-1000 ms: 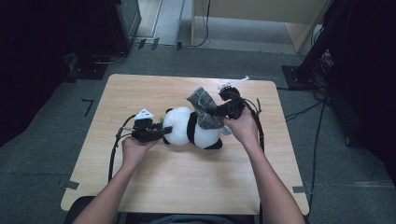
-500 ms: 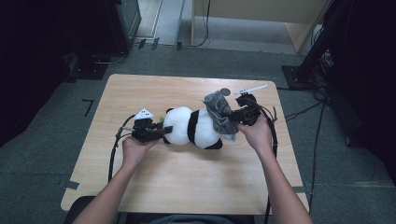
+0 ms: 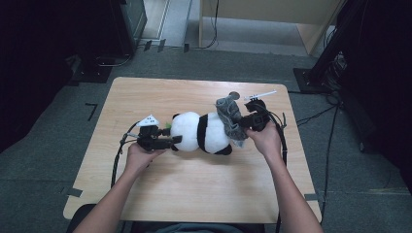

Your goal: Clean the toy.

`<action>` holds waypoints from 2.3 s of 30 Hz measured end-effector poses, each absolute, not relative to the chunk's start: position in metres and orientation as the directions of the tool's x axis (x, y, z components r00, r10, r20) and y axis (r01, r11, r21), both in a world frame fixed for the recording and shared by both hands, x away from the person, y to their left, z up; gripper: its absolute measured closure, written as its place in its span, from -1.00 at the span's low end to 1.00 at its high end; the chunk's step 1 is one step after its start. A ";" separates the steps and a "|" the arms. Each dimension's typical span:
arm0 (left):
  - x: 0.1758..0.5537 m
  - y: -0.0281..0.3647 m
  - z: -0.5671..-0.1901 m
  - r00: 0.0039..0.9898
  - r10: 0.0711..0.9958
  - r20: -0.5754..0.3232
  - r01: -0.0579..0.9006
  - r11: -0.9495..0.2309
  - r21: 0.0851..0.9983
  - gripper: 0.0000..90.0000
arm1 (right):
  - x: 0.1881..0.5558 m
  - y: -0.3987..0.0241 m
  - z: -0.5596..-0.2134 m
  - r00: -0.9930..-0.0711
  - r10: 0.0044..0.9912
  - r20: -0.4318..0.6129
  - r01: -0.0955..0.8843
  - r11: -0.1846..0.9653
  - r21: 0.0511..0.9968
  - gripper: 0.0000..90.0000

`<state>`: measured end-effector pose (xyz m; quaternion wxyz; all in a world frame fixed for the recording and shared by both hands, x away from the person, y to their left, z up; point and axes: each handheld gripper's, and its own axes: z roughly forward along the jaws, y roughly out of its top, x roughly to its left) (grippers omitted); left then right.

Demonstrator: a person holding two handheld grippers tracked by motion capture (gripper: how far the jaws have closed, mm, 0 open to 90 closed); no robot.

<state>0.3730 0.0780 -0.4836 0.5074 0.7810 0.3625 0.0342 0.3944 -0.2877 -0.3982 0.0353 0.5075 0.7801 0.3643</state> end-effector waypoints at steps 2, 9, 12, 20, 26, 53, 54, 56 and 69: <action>0.372 0.073 -0.487 0.742 0.605 -0.291 0.508 -0.224 0.832 -0.37 | 0.396 -0.287 -0.401 -0.481 0.818 0.316 0.765 0.216 0.606 0.75; 0.372 0.066 -0.492 0.712 0.644 -0.280 0.508 -0.196 0.839 -0.32 | 0.397 -0.294 -0.413 -0.457 0.813 0.361 0.765 0.153 0.626 0.75; 0.369 0.064 -0.488 0.704 0.664 -0.251 0.503 -0.217 0.837 -0.07 | 0.395 -0.297 -0.418 -0.461 0.811 0.361 0.753 0.142 0.643 0.75; 0.367 0.063 -0.484 0.693 0.673 -0.257 0.519 -0.219 0.826 0.04 | 0.391 -0.306 -0.424 -0.442 0.832 0.334 0.731 0.118 0.673 0.75; 0.369 0.065 -0.485 0.696 0.665 -0.270 0.524 -0.213 0.825 0.00 | 0.385 -0.310 -0.433 -0.434 0.836 0.336 0.719 0.096 0.689 0.75; 0.367 0.065 -0.483 0.693 0.678 -0.244 0.520 -0.236 0.821 -0.03 | 0.380 -0.302 -0.487 -0.394 0.853 0.341 0.821 0.160 0.548 0.74; 0.367 0.066 -0.483 0.693 0.677 -0.248 0.523 -0.236 0.819 -0.03 | 0.381 -0.304 -0.487 -0.394 0.853 0.342 0.821 0.159 0.548 0.74; 0.367 0.066 -0.483 0.693 0.676 -0.250 0.526 -0.238 0.816 -0.03 | 0.381 -0.309 -0.483 -0.390 0.853 0.346 0.818 0.149 0.555 0.74; 0.366 0.066 -0.483 0.694 0.676 -0.249 0.527 -0.240 0.815 -0.03 | 0.368 -0.337 -0.430 -0.380 0.855 0.352 0.749 0.061 0.660 0.75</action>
